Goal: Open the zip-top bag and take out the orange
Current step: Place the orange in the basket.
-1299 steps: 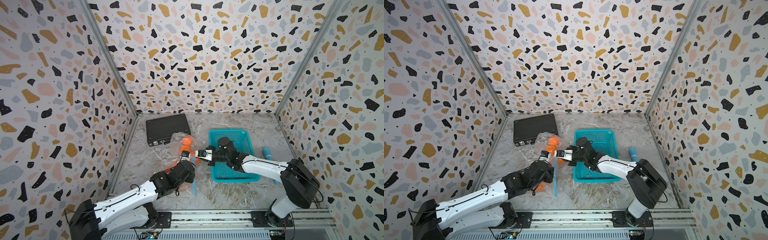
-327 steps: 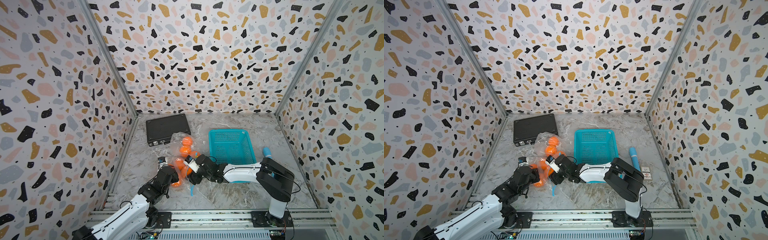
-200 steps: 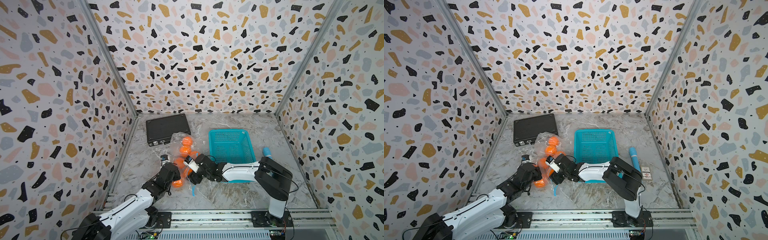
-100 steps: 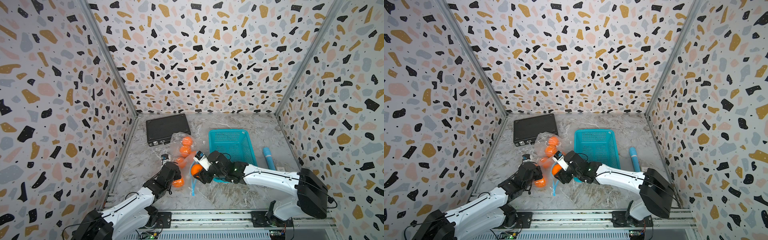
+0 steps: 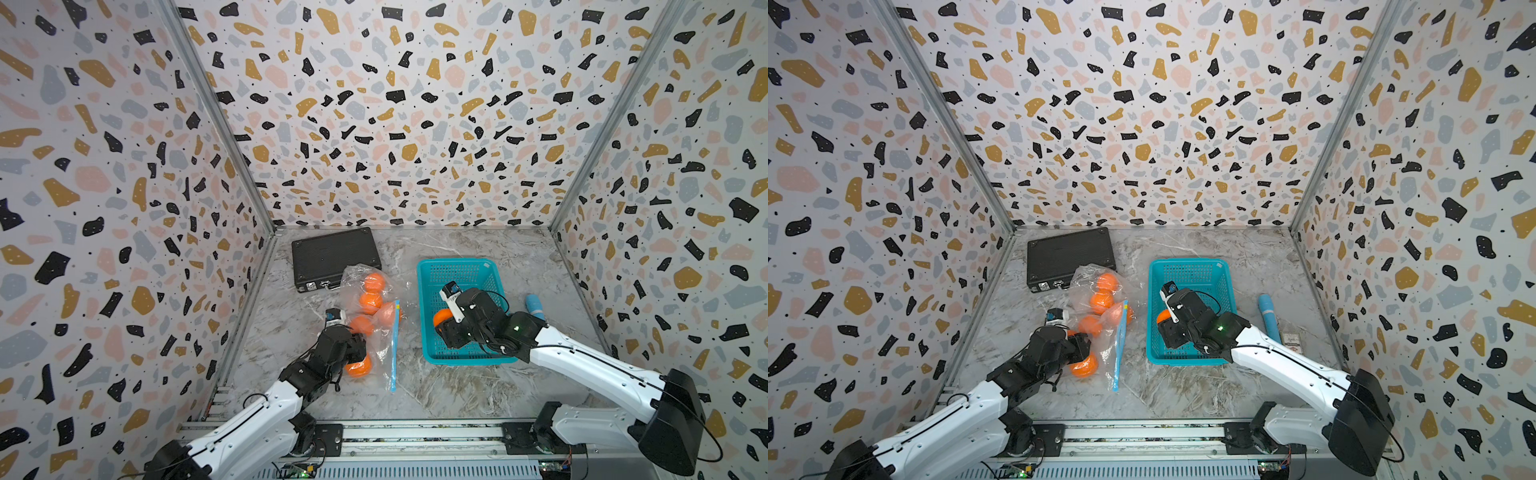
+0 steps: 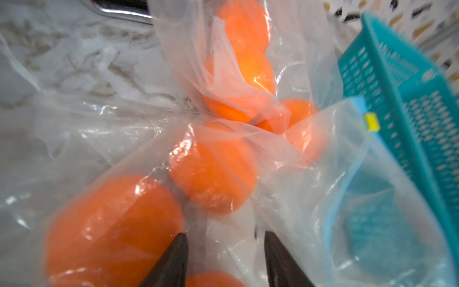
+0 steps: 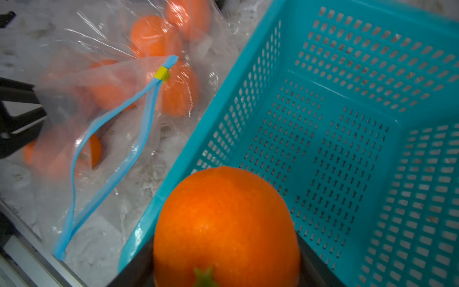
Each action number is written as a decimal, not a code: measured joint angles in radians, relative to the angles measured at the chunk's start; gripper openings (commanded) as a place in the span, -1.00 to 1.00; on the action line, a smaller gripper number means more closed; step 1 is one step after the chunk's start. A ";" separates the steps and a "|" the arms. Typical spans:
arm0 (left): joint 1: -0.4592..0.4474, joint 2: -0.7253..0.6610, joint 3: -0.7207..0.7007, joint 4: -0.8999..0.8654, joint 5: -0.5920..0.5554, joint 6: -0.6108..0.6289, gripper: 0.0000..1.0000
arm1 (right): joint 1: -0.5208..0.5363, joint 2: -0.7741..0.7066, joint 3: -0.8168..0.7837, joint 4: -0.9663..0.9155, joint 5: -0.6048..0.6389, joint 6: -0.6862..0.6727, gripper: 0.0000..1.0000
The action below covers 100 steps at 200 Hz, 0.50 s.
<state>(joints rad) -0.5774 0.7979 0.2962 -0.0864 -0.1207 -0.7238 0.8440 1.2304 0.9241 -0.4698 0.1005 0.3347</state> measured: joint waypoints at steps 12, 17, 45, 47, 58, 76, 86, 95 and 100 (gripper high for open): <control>0.000 -0.033 0.000 -0.019 0.019 0.004 0.46 | -0.024 0.047 0.000 -0.007 -0.003 0.002 -0.04; 0.000 -0.048 0.000 -0.029 0.025 0.003 0.47 | -0.032 0.070 0.000 -0.008 -0.005 0.003 -0.04; 0.000 -0.160 0.000 -0.082 0.061 0.001 0.52 | -0.066 0.200 -0.002 -0.004 -0.031 0.006 0.01; 0.000 -0.166 0.000 -0.085 0.064 0.000 0.51 | -0.067 0.205 -0.002 -0.003 -0.034 0.007 0.01; 0.000 -0.189 0.000 -0.097 0.084 0.000 0.50 | -0.074 0.237 -0.006 0.005 -0.050 0.008 0.02; 0.000 -0.190 0.000 -0.095 0.130 -0.003 0.50 | -0.077 0.273 -0.007 0.017 -0.074 0.013 0.06; 0.000 -0.186 0.000 -0.095 0.149 -0.003 0.50 | -0.077 0.287 -0.008 0.025 -0.083 0.015 0.13; 0.000 -0.183 0.000 -0.099 0.155 -0.003 0.51 | -0.077 0.299 -0.008 0.031 -0.089 0.016 0.21; 0.000 -0.183 0.000 -0.105 0.157 -0.003 0.51 | -0.077 0.304 -0.008 0.033 -0.091 0.016 0.26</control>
<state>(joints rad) -0.5770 0.6147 0.2966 -0.1913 0.0360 -0.7273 0.7670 1.5345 0.9165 -0.4366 0.0093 0.3511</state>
